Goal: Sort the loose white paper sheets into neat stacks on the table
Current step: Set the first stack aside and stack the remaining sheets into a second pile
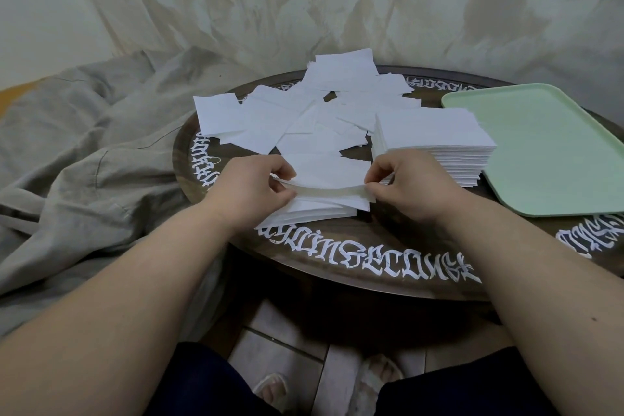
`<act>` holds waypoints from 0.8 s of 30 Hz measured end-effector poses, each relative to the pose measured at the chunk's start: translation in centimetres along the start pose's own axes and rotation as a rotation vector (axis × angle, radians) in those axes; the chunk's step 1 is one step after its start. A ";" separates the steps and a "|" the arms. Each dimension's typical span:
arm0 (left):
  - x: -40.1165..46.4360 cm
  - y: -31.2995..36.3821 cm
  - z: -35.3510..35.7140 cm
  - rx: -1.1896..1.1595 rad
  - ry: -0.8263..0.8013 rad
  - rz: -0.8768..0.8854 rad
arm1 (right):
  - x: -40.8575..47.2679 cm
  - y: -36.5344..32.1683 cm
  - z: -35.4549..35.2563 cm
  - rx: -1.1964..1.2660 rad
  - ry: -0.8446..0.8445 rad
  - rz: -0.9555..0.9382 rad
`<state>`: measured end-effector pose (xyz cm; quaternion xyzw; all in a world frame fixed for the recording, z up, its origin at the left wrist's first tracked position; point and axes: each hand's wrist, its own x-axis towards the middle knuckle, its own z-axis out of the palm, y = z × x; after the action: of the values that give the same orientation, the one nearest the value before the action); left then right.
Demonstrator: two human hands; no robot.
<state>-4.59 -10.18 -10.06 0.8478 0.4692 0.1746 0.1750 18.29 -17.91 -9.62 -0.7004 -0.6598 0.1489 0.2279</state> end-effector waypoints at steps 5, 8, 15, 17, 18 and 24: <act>-0.1 -0.4 -0.1 0.026 0.005 -0.014 | -0.1 -0.2 0.0 0.019 -0.003 -0.002; -0.2 -0.4 -0.3 0.067 0.047 -0.009 | 0.0 -0.2 0.0 0.024 0.000 0.000; 0.3 -0.6 0.1 0.023 0.102 -0.012 | 0.0 0.0 0.1 0.074 0.058 0.041; 0.8 -0.2 0.2 -0.002 0.206 0.003 | 0.1 -0.1 0.1 0.094 0.171 0.031; 1.1 0.1 0.1 -0.028 0.294 0.009 | 0.3 -0.3 0.1 0.120 0.260 0.011; 1.9 0.1 0.5 -0.100 0.367 0.055 | 0.8 -0.2 0.3 -0.025 0.516 -0.260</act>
<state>-3.31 -8.63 -10.19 0.8044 0.4606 0.3541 0.1238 18.01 -17.09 -9.69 -0.6276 -0.6659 -0.0730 0.3967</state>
